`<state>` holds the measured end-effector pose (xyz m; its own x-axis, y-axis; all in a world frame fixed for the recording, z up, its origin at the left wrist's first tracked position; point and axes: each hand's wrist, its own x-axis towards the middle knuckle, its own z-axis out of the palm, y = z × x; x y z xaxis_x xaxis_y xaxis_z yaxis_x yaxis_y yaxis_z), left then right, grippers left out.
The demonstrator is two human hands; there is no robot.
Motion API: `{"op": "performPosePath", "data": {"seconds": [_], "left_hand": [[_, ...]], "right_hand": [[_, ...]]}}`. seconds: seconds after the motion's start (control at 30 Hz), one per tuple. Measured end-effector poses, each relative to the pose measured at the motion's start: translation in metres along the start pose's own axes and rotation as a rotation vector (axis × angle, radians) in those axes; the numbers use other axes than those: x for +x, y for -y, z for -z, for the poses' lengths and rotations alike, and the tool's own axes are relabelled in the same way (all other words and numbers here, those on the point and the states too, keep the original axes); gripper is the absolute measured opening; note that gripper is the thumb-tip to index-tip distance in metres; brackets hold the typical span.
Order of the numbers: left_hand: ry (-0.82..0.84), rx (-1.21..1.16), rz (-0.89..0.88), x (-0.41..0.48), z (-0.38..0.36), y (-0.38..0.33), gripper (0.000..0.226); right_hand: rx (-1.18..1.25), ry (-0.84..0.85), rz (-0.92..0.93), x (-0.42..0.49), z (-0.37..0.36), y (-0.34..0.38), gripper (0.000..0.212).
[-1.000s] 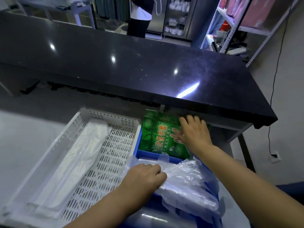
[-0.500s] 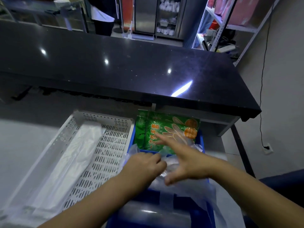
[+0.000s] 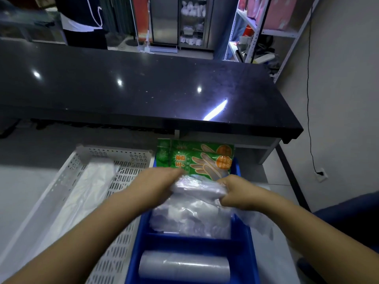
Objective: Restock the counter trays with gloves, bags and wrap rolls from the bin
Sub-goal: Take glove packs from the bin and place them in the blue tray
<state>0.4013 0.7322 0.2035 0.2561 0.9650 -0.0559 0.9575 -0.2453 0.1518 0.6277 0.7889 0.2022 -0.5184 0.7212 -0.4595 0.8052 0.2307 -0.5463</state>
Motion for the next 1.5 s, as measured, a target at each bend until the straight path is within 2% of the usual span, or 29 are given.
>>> {"op": "performPosePath", "data": {"seconds": [0.07, 0.13, 0.17, 0.23, 0.3, 0.33, 0.4, 0.5, 0.63, 0.7, 0.73, 0.8, 0.87, 0.9, 0.97, 1.03, 1.07, 1.17, 1.23, 1.3, 1.37, 1.5], "left_hand": [[0.09, 0.067, 0.014, 0.0, 0.012, 0.013, 0.083], [0.029, -0.031, -0.031, -0.005, 0.024, 0.012, 0.089], [-0.069, -0.106, -0.077, -0.008, 0.027, 0.006, 0.083], [-0.326, -0.172, -0.183, -0.01, 0.027, -0.009, 0.054], [-0.452, -0.126, -0.268, -0.008, 0.021, -0.023, 0.029], [-0.429, -0.098, -0.292, -0.005, 0.016, -0.026, 0.028], [-0.335, -0.034, -0.291, 0.001, 0.004, -0.024, 0.04], [-0.244, 0.01, -0.194, 0.012, -0.005, -0.019, 0.049], [-0.217, -0.05, -0.077, 0.027, -0.005, -0.015, 0.031], [-0.265, 0.01, -0.116, 0.036, 0.0, -0.008, 0.026], [-0.307, 0.05, -0.145, 0.04, 0.001, -0.006, 0.031], [-0.335, 0.092, -0.2, 0.045, 0.001, -0.003, 0.061], [-0.276, 0.075, -0.251, 0.05, -0.001, -0.002, 0.087], [-0.23, 0.052, -0.252, 0.051, -0.003, -0.003, 0.087], [-0.19, 0.042, -0.222, 0.054, -0.008, -0.003, 0.062], [-0.236, 0.044, -0.175, 0.053, -0.009, 0.0, 0.03], [-0.26, 0.029, -0.136, 0.052, -0.009, 0.003, 0.021], [-0.33, 0.038, -0.045, 0.052, -0.004, 0.007, 0.018], [-0.418, 0.083, -0.035, 0.056, 0.0, 0.005, 0.024], [-0.531, 0.14, -0.064, 0.058, -0.005, 0.004, 0.024], [-0.557, 0.216, -0.141, 0.059, -0.019, 0.005, 0.021], [-0.341, 0.366, -0.193, 0.051, -0.051, 0.012, 0.028]], "right_hand": [[-0.018, -0.032, -0.01, 0.003, 0.004, -0.001, 0.013], [-0.016, -0.052, -0.03, 0.006, 0.007, 0.0, 0.016], [-0.015, -0.052, -0.039, 0.008, 0.008, 0.001, 0.018], [-0.006, -0.038, -0.04, 0.011, 0.008, 0.005, 0.021], [0.008, -0.022, -0.016, 0.014, 0.008, 0.011, 0.022], [0.018, -0.013, -0.004, 0.015, 0.008, 0.014, 0.021], [0.051, 0.005, 0.012, 0.017, 0.01, 0.019, 0.018], [0.111, 0.034, 0.004, 0.019, 0.018, 0.023, 0.02], [0.256, 0.074, 0.032, 0.024, 0.034, 0.021, 0.038], [0.29, 0.116, 0.048, 0.027, 0.04, 0.018, 0.041], [0.284, 0.139, 0.05, 0.028, 0.042, 0.018, 0.039], [0.237, 0.158, 0.037, 0.031, 0.045, 0.02, 0.034], [0.226, 0.174, 0.03, 0.033, 0.046, 0.021, 0.03], [0.239, 0.188, 0.03, 0.034, 0.047, 0.022, 0.03], [0.247, 0.181, 0.028, 0.034, 0.048, 0.024, 0.034], [0.177, 0.048, 0.069, 0.033, 0.049, 0.025, 0.042], [0.105, -0.061, 0.103, 0.032, 0.049, 0.026, 0.05], [-0.178, -0.287, 0.161, 0.034, 0.041, 0.025, 0.069], [-0.335, -0.487, 0.246, 0.036, 0.029, 0.023, 0.056], [-0.477, -0.826, 0.419, 0.041, 0.017, 0.015, 0.027], [-0.597, -1.041, 0.511, 0.045, 0.003, 0.0, 0.016], [-0.683, -1.023, 0.452, 0.053, -0.034, -0.027, 0.014]]}}
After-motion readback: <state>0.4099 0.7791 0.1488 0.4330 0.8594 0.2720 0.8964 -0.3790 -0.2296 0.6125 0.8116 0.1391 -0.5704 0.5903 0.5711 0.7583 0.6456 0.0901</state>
